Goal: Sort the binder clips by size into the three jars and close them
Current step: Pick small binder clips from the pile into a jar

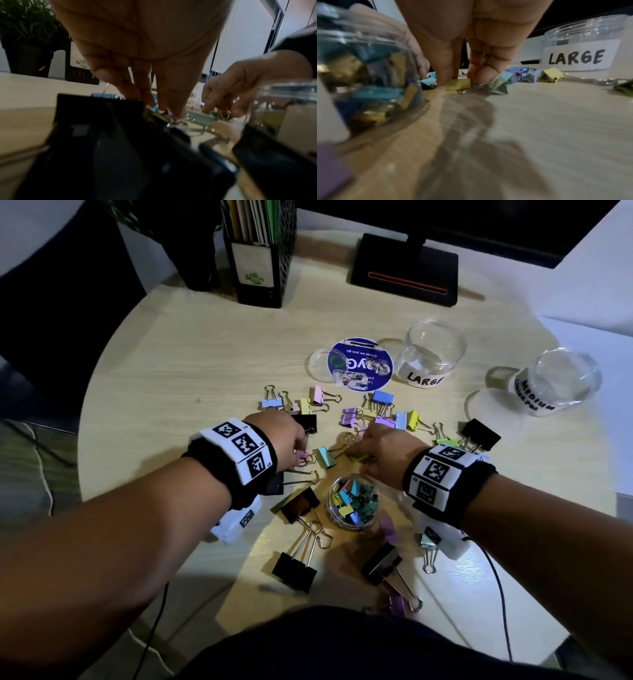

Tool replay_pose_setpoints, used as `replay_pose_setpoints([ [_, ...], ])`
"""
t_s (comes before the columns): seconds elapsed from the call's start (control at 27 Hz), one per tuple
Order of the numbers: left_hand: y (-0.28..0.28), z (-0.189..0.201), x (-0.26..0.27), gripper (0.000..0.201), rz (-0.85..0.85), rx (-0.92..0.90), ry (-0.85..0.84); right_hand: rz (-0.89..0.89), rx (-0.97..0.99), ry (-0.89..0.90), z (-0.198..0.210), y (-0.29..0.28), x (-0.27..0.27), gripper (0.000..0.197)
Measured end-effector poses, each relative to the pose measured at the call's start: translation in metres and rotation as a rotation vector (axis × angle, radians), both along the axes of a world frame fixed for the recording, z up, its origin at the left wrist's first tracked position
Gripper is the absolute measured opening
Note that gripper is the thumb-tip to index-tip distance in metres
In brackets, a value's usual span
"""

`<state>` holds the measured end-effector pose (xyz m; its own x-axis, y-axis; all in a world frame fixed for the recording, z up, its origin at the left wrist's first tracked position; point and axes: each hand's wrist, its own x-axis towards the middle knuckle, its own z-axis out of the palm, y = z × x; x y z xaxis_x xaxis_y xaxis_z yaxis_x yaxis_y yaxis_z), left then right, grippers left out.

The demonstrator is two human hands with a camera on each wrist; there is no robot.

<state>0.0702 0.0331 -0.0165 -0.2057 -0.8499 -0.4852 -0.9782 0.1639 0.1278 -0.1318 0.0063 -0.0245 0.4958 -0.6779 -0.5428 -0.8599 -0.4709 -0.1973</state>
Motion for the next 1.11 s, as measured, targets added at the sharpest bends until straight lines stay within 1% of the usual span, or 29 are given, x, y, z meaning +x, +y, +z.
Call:
replay_pose_setpoints([
  [0.07, 0.0, -0.003, 0.0, 0.026, -0.009, 0.023, -0.011, 0.039, -0.017, 0.048, 0.001, -0.006, 0.001, 0.037],
  [0.15, 0.001, -0.006, -0.002, 0.026, -0.018, 0.036, -0.013, 0.06, -0.041, 0.054, 0.002, -0.009, 0.003, 0.033],
  [0.22, 0.001, -0.008, -0.006, 0.024, -0.021, 0.035, -0.016, 0.054, -0.054, 0.01, 0.003, -0.009, 0.008, 0.031],
  [0.33, 0.0, -0.009, -0.009, 0.02, -0.016, -0.019, 0.007, 0.049, -0.093, -0.05, 0.005, -0.009, 0.014, 0.03],
  [0.45, 0.0, -0.008, -0.005, 0.015, 0.005, -0.052, 0.028, -0.027, -0.131, -0.143, 0.009, -0.008, 0.008, 0.03],
  [0.56, 0.004, -0.011, 0.0, 0.009, 0.025, -0.045, 0.072, -0.112, -0.165, -0.226, 0.01, 0.0, -0.008, 0.027],
  [0.59, 0.004, -0.012, 0.001, 0.012, 0.027, -0.036, 0.095, -0.133, -0.153, -0.233, 0.009, 0.003, -0.014, 0.027],
  [0.67, 0.005, -0.014, 0.001, 0.028, -0.007, -0.008, 0.094, -0.106, -0.13, -0.2, 0.002, 0.01, -0.021, 0.031],
  [0.78, 0.004, -0.012, -0.002, 0.032, -0.055, -0.007, 0.085, -0.039, -0.11, -0.096, -0.005, 0.014, -0.025, 0.038],
  [0.85, 0.006, -0.003, -0.005, 0.031, -0.032, -0.059, 0.142, -0.017, -0.102, -0.059, -0.007, 0.013, -0.025, 0.04],
  [0.93, 0.013, 0.009, -0.01, 0.028, -0.015, -0.14, 0.284, -0.004, -0.105, -0.048, -0.008, 0.012, -0.024, 0.04],
  [1.0, 0.026, 0.024, -0.021, 0.026, -0.064, -0.126, 0.44, 0.0, -0.116, -0.05, -0.008, 0.011, -0.024, 0.04],
  [1.04, 0.033, 0.028, -0.028, 0.026, -0.134, -0.09, 0.468, 0.004, -0.121, -0.048, -0.008, 0.012, -0.024, 0.04],
  [1.11, 0.043, 0.026, -0.04, 0.028, -0.3, -0.039, 0.412, 0.017, -0.133, -0.055, -0.008, 0.014, -0.025, 0.04],
])
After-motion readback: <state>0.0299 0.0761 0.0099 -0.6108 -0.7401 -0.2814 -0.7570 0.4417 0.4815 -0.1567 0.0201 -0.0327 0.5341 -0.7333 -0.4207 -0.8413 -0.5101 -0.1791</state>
